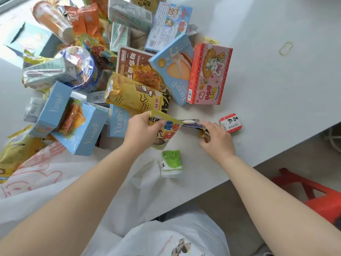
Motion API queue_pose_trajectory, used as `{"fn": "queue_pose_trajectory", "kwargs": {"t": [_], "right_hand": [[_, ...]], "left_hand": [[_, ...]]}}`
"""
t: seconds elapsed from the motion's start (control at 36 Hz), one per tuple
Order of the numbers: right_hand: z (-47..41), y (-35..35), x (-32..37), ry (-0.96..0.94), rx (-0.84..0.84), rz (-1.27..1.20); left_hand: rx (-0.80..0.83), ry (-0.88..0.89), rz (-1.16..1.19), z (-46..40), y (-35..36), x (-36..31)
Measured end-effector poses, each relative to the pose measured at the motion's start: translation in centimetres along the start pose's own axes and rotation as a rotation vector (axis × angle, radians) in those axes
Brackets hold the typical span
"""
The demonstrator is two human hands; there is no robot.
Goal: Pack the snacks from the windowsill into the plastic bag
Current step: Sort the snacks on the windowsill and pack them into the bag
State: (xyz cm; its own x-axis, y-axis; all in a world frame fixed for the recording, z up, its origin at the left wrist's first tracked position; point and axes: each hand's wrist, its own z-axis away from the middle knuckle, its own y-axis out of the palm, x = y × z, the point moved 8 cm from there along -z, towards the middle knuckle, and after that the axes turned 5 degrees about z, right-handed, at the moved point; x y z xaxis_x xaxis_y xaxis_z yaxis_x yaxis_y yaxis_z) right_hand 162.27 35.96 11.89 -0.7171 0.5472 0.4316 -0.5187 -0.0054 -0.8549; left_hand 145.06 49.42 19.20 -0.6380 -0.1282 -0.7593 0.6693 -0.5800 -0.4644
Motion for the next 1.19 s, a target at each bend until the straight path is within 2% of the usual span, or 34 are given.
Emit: {"fn": "queue_pose_trajectory", "kwargs": {"t": [0.08,0.19,0.31,0.42,0.5,0.61,0.75,0.83,0.94,1.0,1.08,1.19], "right_hand": [[-0.2,-0.3,-0.2,0.048,0.056,-0.061],[-0.1,-0.7,-1.6,0.272,0.13,-0.315],[0.5,-0.3,-3.0,0.409,0.175,-0.503],[1.0,-0.2,-4.5,0.53,0.173,-0.537],[1.5,-0.5,-5.7,0.619,0.128,-0.53],[2.2,-0.5,-6.5,0.711,0.08,-0.481],[2.6,-0.4,-5.7,0.74,-0.003,-0.42],[3.0,0.1,-5.3,0.742,-0.043,-0.402],[3.4,0.5,-5.0,0.761,-0.016,-0.476],[3.6,0.6,-4.9,0.763,0.022,-0.51],[4.0,0.7,-4.8,0.778,0.042,-0.558],[4.1,0.0,-4.2,0.762,-0.001,-0.633]], "left_hand": [[0.153,-0.01,-0.026,-0.9,2.5,-1.1],[0.269,0.079,-0.247,-3.0,6.2,-0.6],[0.271,0.22,-0.462,-4.1,8.6,-1.0],[0.223,0.376,-0.613,-4.5,9.9,-2.7],[0.244,0.393,-0.692,-5.3,10.8,-2.8],[0.264,0.366,-0.775,-6.5,11.7,-2.7],[0.312,0.304,-0.856,-6.1,13.5,-1.5],[0.265,0.256,-0.82,-5.2,13.7,0.2],[0.194,0.122,-0.717,-4.9,12.6,1.1],[0.189,0.079,-0.75,-4.9,12.1,1.4],[0.22,0.065,-0.835,-4.7,11.6,1.8],[0.134,0.124,-0.833,-3.6,9.5,1.4]]}}
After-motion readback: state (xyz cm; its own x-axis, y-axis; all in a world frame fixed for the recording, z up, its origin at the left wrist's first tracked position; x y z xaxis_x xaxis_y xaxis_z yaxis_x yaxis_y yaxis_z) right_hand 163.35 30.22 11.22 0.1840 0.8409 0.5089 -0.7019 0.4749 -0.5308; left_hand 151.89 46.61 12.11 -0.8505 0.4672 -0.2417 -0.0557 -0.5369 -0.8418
